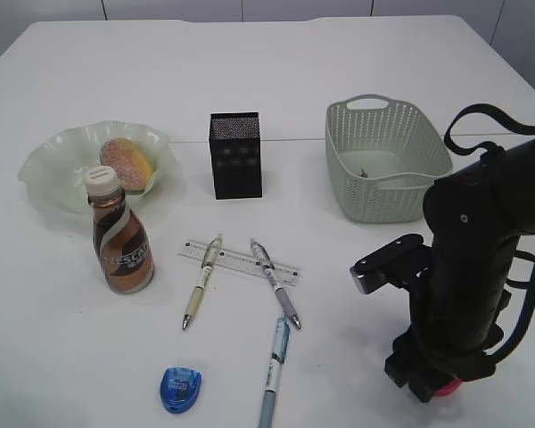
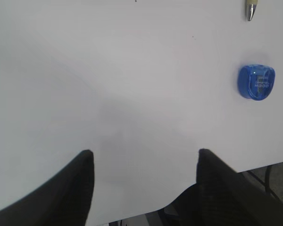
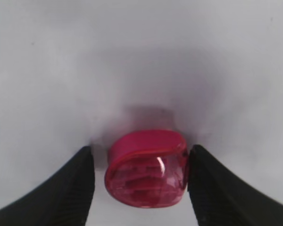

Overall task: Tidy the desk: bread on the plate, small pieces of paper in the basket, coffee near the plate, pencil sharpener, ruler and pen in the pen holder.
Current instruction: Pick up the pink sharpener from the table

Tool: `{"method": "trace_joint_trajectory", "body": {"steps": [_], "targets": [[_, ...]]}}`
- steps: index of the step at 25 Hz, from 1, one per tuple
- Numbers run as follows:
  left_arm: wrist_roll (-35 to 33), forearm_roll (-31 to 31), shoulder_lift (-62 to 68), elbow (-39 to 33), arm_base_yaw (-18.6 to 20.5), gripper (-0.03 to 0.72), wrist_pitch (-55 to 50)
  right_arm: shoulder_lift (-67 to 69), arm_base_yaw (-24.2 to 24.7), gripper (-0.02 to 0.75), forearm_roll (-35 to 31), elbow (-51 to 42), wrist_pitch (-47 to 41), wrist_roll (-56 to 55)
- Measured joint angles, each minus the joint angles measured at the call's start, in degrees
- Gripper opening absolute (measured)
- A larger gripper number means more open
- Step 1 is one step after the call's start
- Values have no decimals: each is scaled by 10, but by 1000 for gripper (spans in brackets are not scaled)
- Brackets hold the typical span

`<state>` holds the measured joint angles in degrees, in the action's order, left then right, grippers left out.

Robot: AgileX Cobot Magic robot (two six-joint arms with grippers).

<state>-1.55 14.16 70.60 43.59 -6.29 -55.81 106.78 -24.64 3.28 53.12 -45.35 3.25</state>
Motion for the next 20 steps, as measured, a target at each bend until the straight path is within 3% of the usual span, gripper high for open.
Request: {"method": "trace_joint_trajectory", "body": {"steps": [6,15,20], "targets": [[0,0,0,0,0,496,1,0,0,363,0,0,0,0],[0,1,0,0,0,496,1,-27,0,358,-1,5,10,0],[0,1,0,0,0,496,3,-61,0,358,-25,59,12,28]]}}
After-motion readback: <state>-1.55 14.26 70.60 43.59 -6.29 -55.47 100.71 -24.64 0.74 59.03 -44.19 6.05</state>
